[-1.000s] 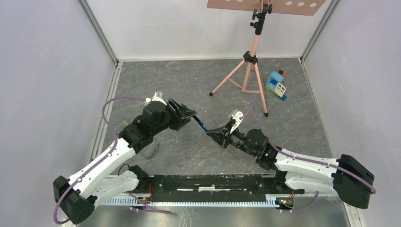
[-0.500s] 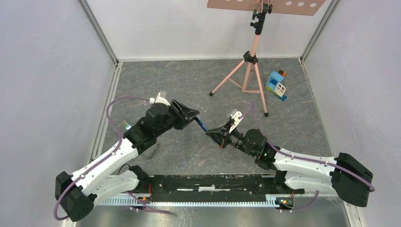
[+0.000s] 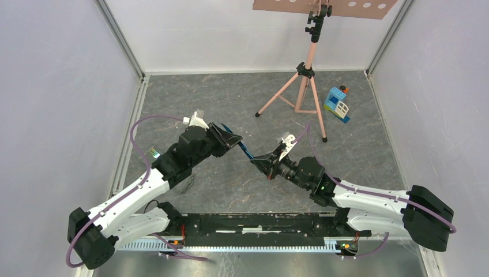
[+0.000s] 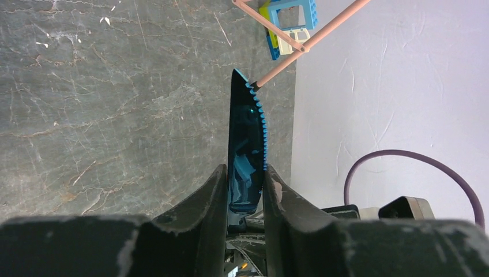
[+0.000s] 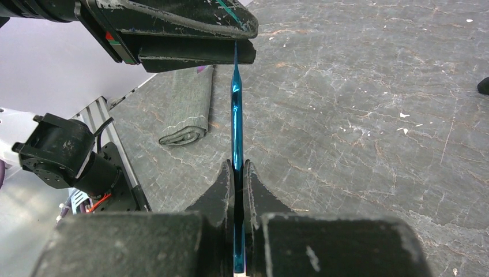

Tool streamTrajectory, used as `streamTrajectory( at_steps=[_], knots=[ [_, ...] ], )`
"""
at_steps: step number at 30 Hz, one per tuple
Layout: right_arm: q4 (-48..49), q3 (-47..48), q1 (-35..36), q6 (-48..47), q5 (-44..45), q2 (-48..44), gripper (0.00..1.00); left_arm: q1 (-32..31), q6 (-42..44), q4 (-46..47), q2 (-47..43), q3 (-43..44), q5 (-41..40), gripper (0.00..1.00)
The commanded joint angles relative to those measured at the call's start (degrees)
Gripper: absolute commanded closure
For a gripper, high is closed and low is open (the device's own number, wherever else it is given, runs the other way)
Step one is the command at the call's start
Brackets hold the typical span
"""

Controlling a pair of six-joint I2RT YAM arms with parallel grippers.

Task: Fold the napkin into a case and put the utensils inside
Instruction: Pass from the right arm to the left, then insert the knife into the folded napkin.

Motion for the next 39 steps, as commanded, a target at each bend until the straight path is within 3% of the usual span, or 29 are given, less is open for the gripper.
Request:
streamTrajectory(
  at_steps=[1, 2, 4, 6, 10, 15, 19, 22, 25, 28, 32, 36, 39],
  knots=[
    [3.6, 3.2, 0.4, 0.6, 0.6, 0.3, 1.0, -0.7, 4.2, 3.4, 0.2, 0.1, -0.6, 0.75],
    [3.6, 3.3, 0.4, 0.6, 0.5, 0.4, 1.0, -0.6, 4.7, 3.4, 0.4, 0.1, -0.5, 0.77],
    [2.5, 3.9, 0.3, 0.4, 0.5, 0.9, 1.0, -0.7, 6.2, 2.8, 0.9, 0.4, 0.0, 0.93],
    [-1.5, 5.9, 0.4, 0.1, 1.4, 1.8, 0.95, -0.7, 8.7, 0.1, 1.6, 2.1, 0.1, 0.98],
    [-8.7, 7.6, 0.4, -2.2, 4.2, 1.5, 0.5, 0.0, 17.8, -7.4, 2.2, 5.6, 0.9, 0.98],
    [-14.1, 4.9, 0.4, -8.0, 9.0, -4.9, 0.19, 8.2, 28.4, -20.5, 0.6, 9.0, 3.1, 0.98],
    [-19.2, 3.2, 0.4, -13.1, 10.6, -8.0, 0.15, 20.3, 40.7, -33.2, 1.5, 15.4, 2.9, 0.98],
    [-21.7, 2.7, 0.3, -14.3, 10.2, -8.3, 0.07, 33.4, 50.0, -38.8, 4.8, 19.5, 1.7, 0.98],
    [-22.6, 2.0, 0.4, -14.9, 10.8, -8.0, 0.02, 48.7, 56.0, -37.7, 7.1, 21.0, 3.1, 0.98],
    [-22.9, 0.8, 0.4, -16.9, 11.3, -8.8, 0.02, 59.4, 57.5, -34.8, 10.3, 22.4, 3.1, 0.98],
    [-21.6, -2.1, -0.3, -19.3, 13.2, -11.8, 0.02, 66.4, 54.8, -29.4, 14.6, 22.3, 3.1, 0.98],
    [-19.7, -4.4, -0.4, -19.2, 13.9, -13.7, 0.02, 68.5, 52.0, -23.3, 16.6, 19.2, 2.3, 0.98],
    [-20.0, -5.2, 1.1, -19.9, 16.7, -15.4, 0.02, 68.7, 50.4, -23.8, 19.5, 19.7, 0.6, 0.98]
  ],
)
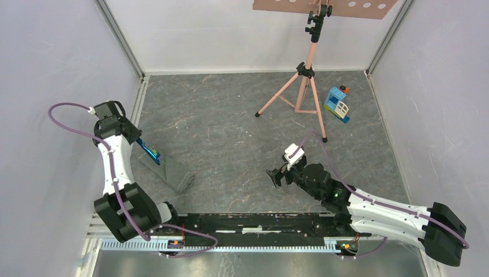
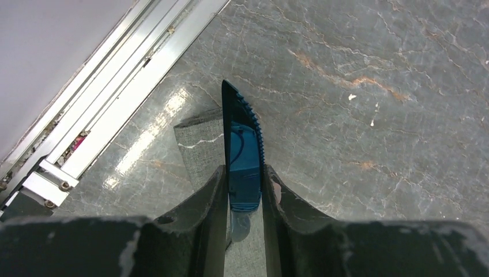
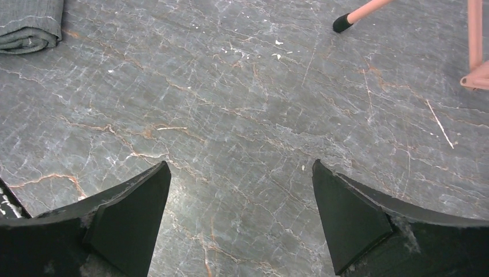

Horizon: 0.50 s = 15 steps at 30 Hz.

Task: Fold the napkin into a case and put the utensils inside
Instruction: Insert the knife into the folded napkin.

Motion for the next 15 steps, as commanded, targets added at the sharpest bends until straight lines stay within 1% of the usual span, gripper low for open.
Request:
streamTrajectory(
  at_steps=[1, 9, 15],
  knots=[
    [2.8, -1.1, 1.8, -2.1, 4.6, -2.3, 0.02, 0.8, -2.1, 4.0, 3.3, 0.9, -1.7, 0.98],
    [3.9, -1.7, 4.3, -1.7, 7.8, -1.9, 0.02, 1.3, -4.9, 1.9, 8.8, 0.8, -4.3, 0.98],
    [4.2, -1.8, 4.3, -1.6, 8.2, -1.4, 0.02, 1.7, -5.9, 3.0, 11.2, -0.5, -3.0, 0.98]
  ],
)
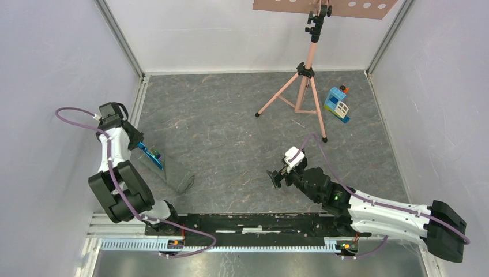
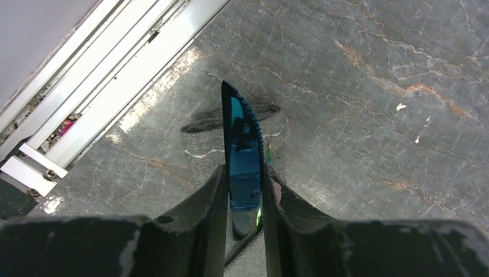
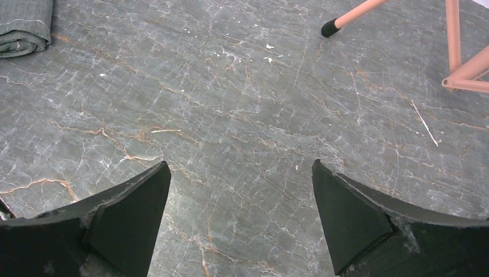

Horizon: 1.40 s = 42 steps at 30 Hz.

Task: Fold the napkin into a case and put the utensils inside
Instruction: Insert the knife into the folded napkin.

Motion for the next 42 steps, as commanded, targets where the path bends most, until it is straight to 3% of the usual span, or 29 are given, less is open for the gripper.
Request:
streamTrajectory(
  at_steps=[1, 11, 31, 33, 37, 42],
  knots=[
    [2.7, -0.3, 0.4, -0.5, 1.9, 0.1, 0.02, 0.7, -2.7, 2.3, 1.1, -0.8, 0.5, 0.98],
    [2.9, -0.4, 0.5, -0.2, 1.3, 0.4, 0.02, 2.9, -3.6, 3.7, 1.1, -4.4, 7.3, 0.98],
    [3.9, -0.9, 1.1, 0.1, 1.7, 0.7, 0.02, 7.1, -4.4, -6.5, 5.5, -4.5, 12.8, 0.98],
    [6.0, -1.6, 1.1, 0.8, -0.7, 1.0, 0.02, 7.2, -4.7, -6.2, 5.1, -5.1, 12.9, 0.98],
    [15.2, -3.6, 1.2, 1.4, -15.2, 4.3, 0.02, 7.1, -5.9, -4.3, 4.1, -6.9, 13.5, 0.98],
    [17.7, 2.7, 1.5, 5.1, -23.5, 16.5, 0.05, 7.1, -5.1, -3.3, 4.7, -7.7, 13.8, 0.98]
  ],
)
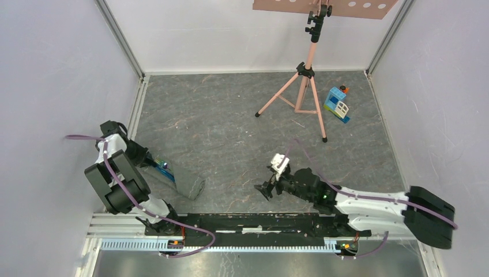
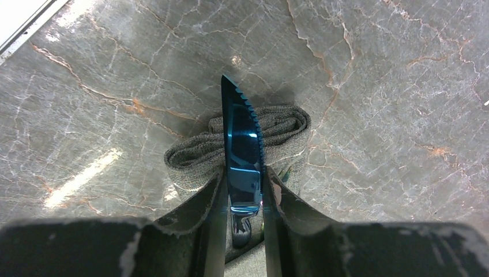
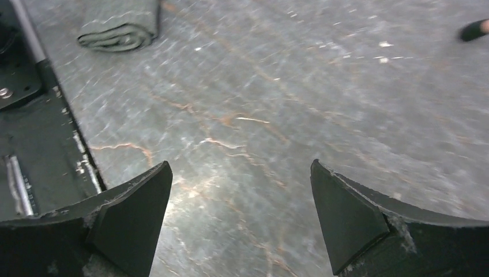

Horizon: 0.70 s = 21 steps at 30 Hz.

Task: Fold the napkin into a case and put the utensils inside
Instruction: Insert the knife into the folded napkin.

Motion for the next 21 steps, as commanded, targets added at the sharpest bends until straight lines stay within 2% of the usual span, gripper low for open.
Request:
streamTrajectory(
  at_steps=[1, 4, 9, 14, 17, 21],
  knots=[
    [7.2, 8.0, 0.5, 4.5, -12.5, 11.4, 0.12, 0.3, -1.4, 1.5, -1.0, -0.7, 1.9, 0.98],
    [12.8, 14.8, 1.1, 10.3, -19.8, 23.4, 0.31, 0.3, -0.9, 2.1, -0.2, -0.5, 3.3, 0.98],
    [14.9, 29.7, 4.2, 12.0, -22.7, 41.0, 0.58, 0.4, 0.7, 1.8, 0.6, 0.1, 2.9, 0.98],
    [7.1, 47.8, 5.3, 12.3, -28.5, 56.5, 0.88, 0.3, -0.4, 2.0, 1.2, -0.2, 3.3, 0.98],
    [3.0, 52.9, 5.8, 12.4, -29.5, 60.6, 0.98, 0.3, -0.6, 2.1, 1.2, -0.7, 3.2, 0.98],
    [0.3, 55.0, 6.3, 11.2, -29.0, 63.0, 1.0, 0.3, -0.5, 2.0, 1.3, -0.6, 2.3, 0.98]
  ],
)
